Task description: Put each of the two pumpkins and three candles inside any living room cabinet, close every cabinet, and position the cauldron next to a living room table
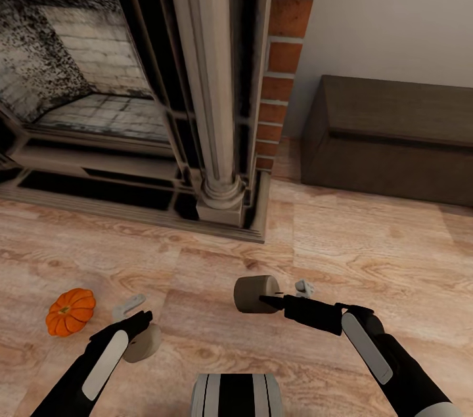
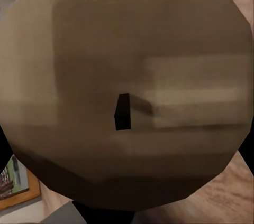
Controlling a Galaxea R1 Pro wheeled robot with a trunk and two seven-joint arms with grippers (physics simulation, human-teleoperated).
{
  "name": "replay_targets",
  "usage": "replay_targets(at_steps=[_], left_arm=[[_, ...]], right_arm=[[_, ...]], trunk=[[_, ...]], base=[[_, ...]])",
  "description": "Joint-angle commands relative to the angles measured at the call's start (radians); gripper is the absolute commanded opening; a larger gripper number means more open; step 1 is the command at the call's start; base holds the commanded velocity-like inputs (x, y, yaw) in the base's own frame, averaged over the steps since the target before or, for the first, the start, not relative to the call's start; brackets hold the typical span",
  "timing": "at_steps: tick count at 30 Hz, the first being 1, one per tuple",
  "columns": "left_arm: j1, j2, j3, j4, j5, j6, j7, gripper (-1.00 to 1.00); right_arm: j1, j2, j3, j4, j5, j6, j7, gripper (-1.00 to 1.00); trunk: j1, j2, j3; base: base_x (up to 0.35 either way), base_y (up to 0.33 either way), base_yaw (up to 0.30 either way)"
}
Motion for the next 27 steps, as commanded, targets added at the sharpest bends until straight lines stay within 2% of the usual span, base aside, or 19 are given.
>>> replay_targets(at_steps=[1, 14, 18, 27], left_arm=[[0.0, 0.001, -0.004, -0.002, 0.009, 0.001, 0.009, 1.0], [0.0, -0.001, -0.005, 0.023, 0.012, 0.002, 0.008, 1.0], [-0.001, 0.0, -0.005, 0.028, 0.013, 0.003, 0.009, 1.0], [-0.002, 0.0, -0.005, 0.029, 0.013, 0.009, 0.01, 1.0]], right_arm=[[-0.001, -0.001, 0.001, 0.0, -0.006, 0.004, 0.0, -1.0], [-0.001, -0.001, 0.001, 0.0, -0.006, 0.004, 0.0, -1.0], [-0.001, -0.001, 0.001, 0.0, -0.006, 0.004, 0.0, -1.0], [-0.001, -0.001, 0.001, 0.0, -0.005, 0.004, 0.0, -1.0]], trunk=[[0.0, 0.0, -0.001], [0.0, 0.0, -0.001], [0.002, -0.001, -0.016], [0.002, -0.001, -0.016]], base=[[0.0, 0.0, 0.0], [0.0, 0.0, 0.0], [0.0, 0.0, 0.0], [0.0, 0.0, 0.0]])
